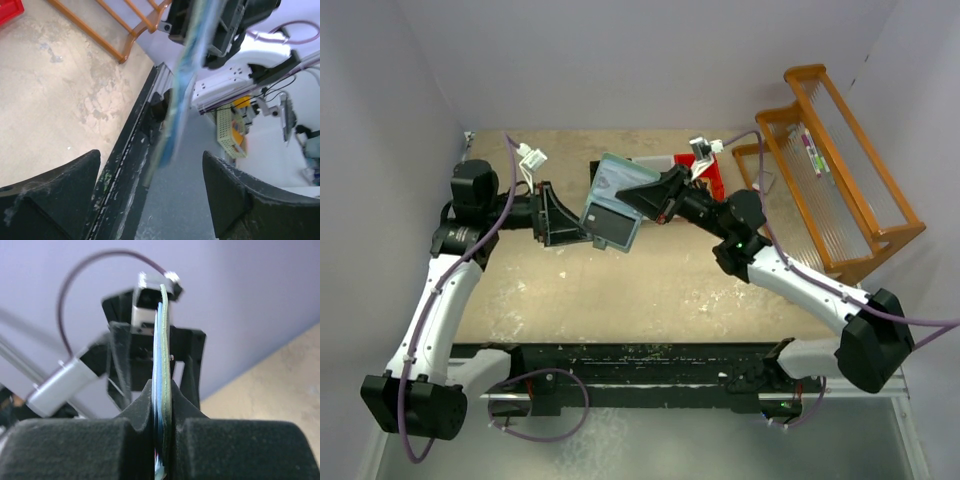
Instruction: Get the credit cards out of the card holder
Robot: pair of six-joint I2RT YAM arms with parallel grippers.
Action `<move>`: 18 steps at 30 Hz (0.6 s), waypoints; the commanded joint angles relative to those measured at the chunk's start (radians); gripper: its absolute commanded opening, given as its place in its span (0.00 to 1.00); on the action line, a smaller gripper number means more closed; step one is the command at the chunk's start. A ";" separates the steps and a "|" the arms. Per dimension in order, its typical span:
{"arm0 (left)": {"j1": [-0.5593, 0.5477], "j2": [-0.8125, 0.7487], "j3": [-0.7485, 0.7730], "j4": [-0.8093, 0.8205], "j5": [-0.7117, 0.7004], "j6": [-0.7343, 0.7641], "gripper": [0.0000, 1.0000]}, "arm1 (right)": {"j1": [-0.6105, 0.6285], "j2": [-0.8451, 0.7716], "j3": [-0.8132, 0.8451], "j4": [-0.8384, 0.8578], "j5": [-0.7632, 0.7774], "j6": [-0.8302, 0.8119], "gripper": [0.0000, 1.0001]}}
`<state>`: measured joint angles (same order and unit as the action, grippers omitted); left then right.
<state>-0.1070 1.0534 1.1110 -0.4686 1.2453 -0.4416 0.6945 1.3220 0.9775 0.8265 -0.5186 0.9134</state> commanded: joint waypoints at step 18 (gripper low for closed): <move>0.004 -0.009 -0.057 0.495 0.072 -0.503 0.05 | 0.119 0.006 -0.119 0.332 0.344 0.149 0.11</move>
<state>-0.1070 1.0622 1.0130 0.0856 1.3014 -1.0218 0.8066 1.3556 0.8555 1.1545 -0.1680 1.0409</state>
